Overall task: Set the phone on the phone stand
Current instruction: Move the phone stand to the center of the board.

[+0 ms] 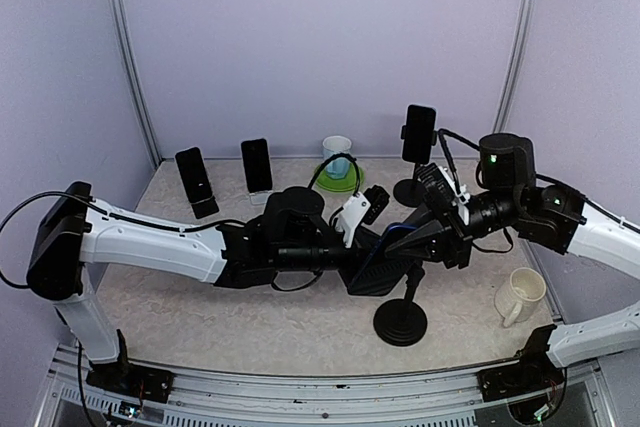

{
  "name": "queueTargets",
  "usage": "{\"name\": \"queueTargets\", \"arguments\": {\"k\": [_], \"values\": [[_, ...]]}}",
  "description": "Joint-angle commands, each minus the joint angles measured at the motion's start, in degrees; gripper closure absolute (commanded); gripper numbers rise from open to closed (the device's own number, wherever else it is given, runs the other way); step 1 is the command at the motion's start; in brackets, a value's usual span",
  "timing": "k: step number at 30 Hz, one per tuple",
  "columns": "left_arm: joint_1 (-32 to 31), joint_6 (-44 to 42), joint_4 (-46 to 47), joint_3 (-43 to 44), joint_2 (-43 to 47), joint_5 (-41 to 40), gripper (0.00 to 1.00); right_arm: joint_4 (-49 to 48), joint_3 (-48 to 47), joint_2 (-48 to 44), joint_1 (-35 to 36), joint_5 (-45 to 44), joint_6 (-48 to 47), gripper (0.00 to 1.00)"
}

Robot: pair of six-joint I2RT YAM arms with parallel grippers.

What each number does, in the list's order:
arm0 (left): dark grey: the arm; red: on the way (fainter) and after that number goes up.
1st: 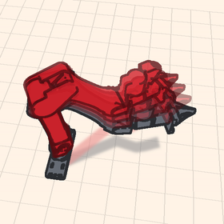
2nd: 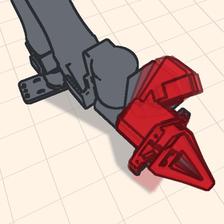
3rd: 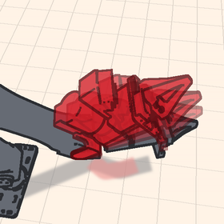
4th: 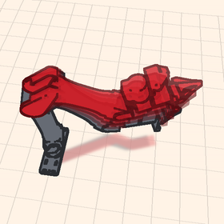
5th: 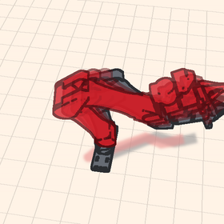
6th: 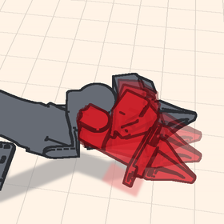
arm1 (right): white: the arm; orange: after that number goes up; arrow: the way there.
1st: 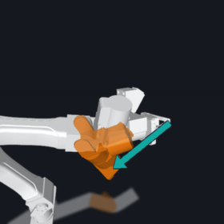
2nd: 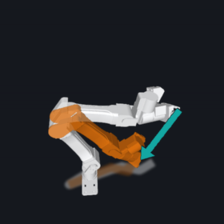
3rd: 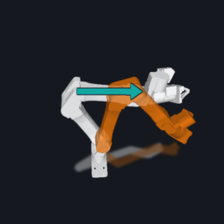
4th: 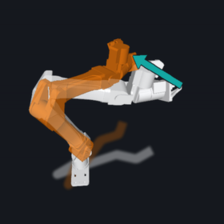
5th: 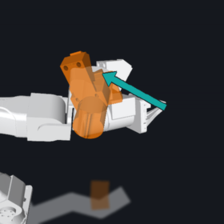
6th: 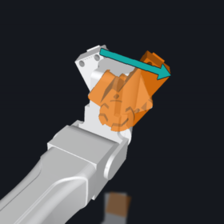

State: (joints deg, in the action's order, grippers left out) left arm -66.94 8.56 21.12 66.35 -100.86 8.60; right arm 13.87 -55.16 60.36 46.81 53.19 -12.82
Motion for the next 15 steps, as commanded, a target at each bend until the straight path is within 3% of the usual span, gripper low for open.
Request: {"name": "queueTargets", "arguments": {"k": [1, 15], "values": [[-1.3, -0.02, 3.0, -0.23, 3.55, 2.08, 1.0, -4.67, 0.63, 0.99, -1.31, 3.28, -0.62, 1.0], [-1.34, -0.45, 3.35, -2.35, 7.37, 2.74, 1.0, -6.24, 2.2, 2.39, -3.55, 3.3, 0.37, 1.0]]}}
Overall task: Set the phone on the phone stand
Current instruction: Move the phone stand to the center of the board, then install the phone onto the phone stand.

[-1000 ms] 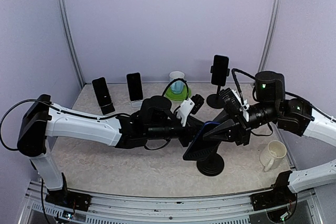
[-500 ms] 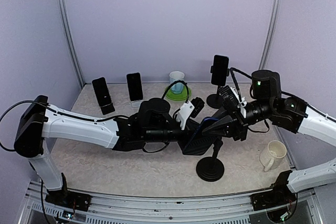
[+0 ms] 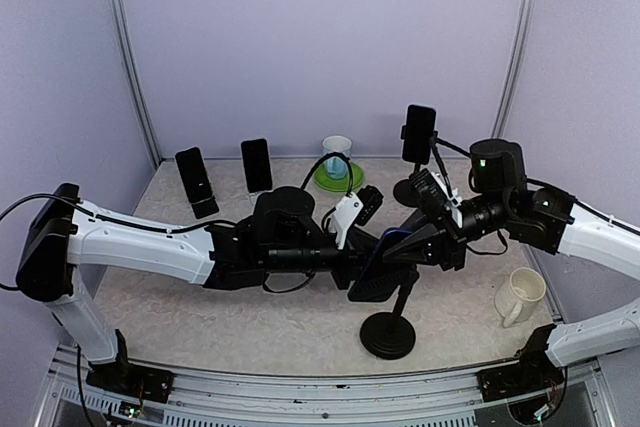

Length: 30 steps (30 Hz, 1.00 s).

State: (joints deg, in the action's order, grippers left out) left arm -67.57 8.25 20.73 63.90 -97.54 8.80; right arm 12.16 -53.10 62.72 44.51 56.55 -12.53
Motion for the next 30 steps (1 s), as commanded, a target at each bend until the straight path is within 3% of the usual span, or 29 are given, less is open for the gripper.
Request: {"name": "queueTargets", "arguments": {"k": [1, 13, 23, 30], "values": [[-0.73, -0.22, 3.78, 0.09, 4.19, 2.9, 1.0, -4.71, 0.25, 0.08, -1.27, 0.05, 0.09, 1.0], [-0.83, 0.22, 4.79, -0.44, 4.76, 3.35, 1.0, -10.54, 1.06, 2.05, -1.27, 1.1, 5.31, 1.0], [-0.83, 0.63, 7.0, -2.88, 6.9, 0.3, 1.0, -13.77, 5.4, -3.77, -1.27, -3.93, 8.73, 1.0], [-0.87, 0.99, 8.06, -2.99, 6.6, 0.25, 1.0, -16.2, 7.42, -2.14, -1.27, -2.96, 11.79, 1.0]]}}
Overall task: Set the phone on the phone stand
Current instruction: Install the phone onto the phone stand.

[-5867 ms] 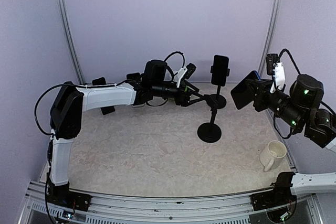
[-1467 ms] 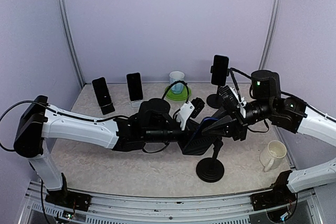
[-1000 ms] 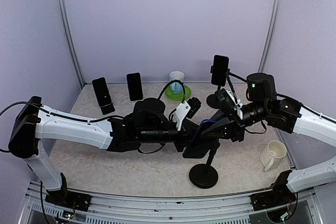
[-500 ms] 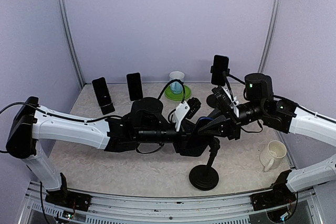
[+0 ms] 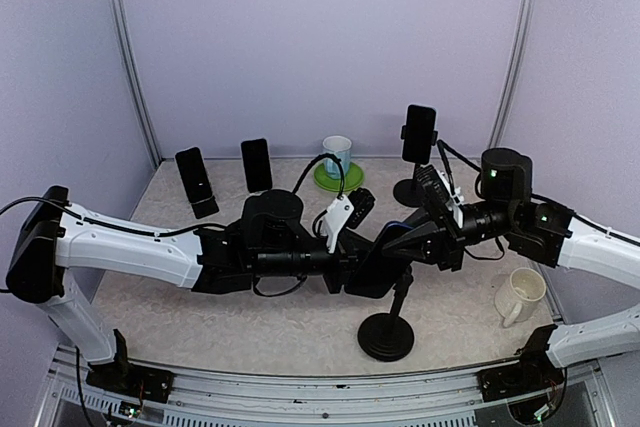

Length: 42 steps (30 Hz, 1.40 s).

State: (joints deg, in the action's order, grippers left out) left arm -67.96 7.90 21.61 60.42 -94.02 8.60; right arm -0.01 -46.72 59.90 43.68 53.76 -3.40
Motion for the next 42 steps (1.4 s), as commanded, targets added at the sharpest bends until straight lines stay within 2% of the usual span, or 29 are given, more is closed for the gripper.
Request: {"name": "queueTargets", "arguments": {"k": [1, 7, 25, 42], "values": [[-0.42, 1.41, 7.28, 0.44, 3.01, 0.41, 1.0, -4.46, 1.2, 1.02, -0.44, 0.12, 3.11, 1.0], [-0.46, 1.67, 7.73, 0.23, 3.22, 0.21, 1.0, -6.02, 2.11, 1.93, -0.44, 0.06, 4.87, 1.0], [-0.48, 1.83, 8.8, -0.71, 4.08, -2.03, 1.0, -2.42, 2.9, 2.11, -0.46, -3.58, 6.58, 1.0], [-0.49, 2.65, 10.98, -3.02, 5.82, -5.04, 1.0, 0.51, 3.17, 2.28, -0.47, -12.19, 7.53, 1.0]]}}
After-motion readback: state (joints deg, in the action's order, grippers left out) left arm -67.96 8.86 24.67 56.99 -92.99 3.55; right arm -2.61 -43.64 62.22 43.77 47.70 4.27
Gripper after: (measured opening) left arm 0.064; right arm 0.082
